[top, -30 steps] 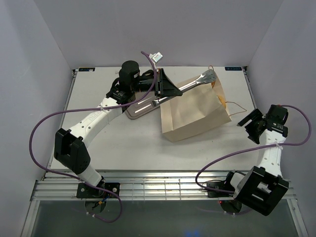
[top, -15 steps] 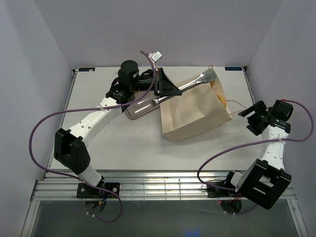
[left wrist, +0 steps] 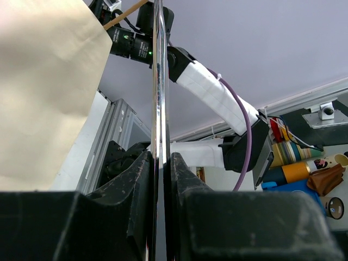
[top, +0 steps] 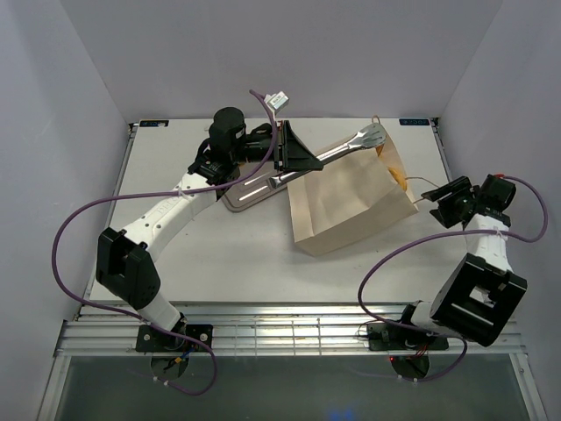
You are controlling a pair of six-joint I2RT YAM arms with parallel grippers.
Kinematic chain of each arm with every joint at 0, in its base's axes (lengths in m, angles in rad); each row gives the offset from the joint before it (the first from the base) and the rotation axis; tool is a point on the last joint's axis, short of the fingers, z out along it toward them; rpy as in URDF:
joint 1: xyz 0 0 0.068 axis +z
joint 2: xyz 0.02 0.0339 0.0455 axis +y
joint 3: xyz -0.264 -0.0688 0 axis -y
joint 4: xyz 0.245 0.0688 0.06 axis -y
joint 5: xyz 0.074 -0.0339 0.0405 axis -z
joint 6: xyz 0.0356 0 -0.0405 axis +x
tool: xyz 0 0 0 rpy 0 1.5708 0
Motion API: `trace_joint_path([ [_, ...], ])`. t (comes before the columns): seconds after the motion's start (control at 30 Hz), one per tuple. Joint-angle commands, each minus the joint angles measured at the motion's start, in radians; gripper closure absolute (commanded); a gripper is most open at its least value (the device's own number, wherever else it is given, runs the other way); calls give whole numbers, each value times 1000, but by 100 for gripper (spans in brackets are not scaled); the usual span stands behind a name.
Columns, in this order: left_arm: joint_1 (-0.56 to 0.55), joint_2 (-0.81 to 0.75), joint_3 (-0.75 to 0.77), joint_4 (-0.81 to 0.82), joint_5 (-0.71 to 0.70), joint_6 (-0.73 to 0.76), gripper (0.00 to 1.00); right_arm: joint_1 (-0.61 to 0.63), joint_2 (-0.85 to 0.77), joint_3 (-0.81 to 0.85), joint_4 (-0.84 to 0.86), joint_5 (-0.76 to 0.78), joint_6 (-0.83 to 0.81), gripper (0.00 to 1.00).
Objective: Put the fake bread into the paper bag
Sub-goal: Adjust the paper bag at the center of the board.
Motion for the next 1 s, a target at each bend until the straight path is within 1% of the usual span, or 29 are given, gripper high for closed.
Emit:
trace_joint_path([
  [0.0,6,-72,23,132,26,6,100,-3,50,-16,117,-50,30,39],
  [0.03,6,-73,23,132,26,6,100,-2,60,-12,121,-47,30,46],
  [0.1,8,-78,20,132,29,6,100,0,76,5,122,-38,15,54],
  [0.17,11,-83,9,132,29,6,100,0,78,16,131,-38,-5,71],
  [0.2,11,-86,6,132,30,9,100,1,72,28,141,-39,-14,76],
  [0.23,12,-87,3,132,30,9,100,4,69,39,142,-42,-27,88],
  [0.27,12,-87,-9,132,32,9,100,12,61,51,136,-41,-39,92],
  [0.37,14,-96,-46,132,32,15,100,56,-8,82,142,-21,-77,92],
  [0.4,15,-99,-58,132,30,15,100,72,-55,91,144,-10,-93,92],
  [0.43,15,-106,-69,132,30,17,100,87,-78,103,139,20,-102,92],
  [0.53,17,-116,-106,132,27,21,100,144,-158,164,84,86,-131,92],
  [0.63,20,-136,-143,129,23,29,100,194,-222,194,36,115,-151,92],
  [0.8,21,-188,-213,123,9,36,100,227,-311,209,4,123,-168,92],
  [0.97,23,-241,-278,83,-11,59,100,257,-325,211,-25,89,-186,92],
])
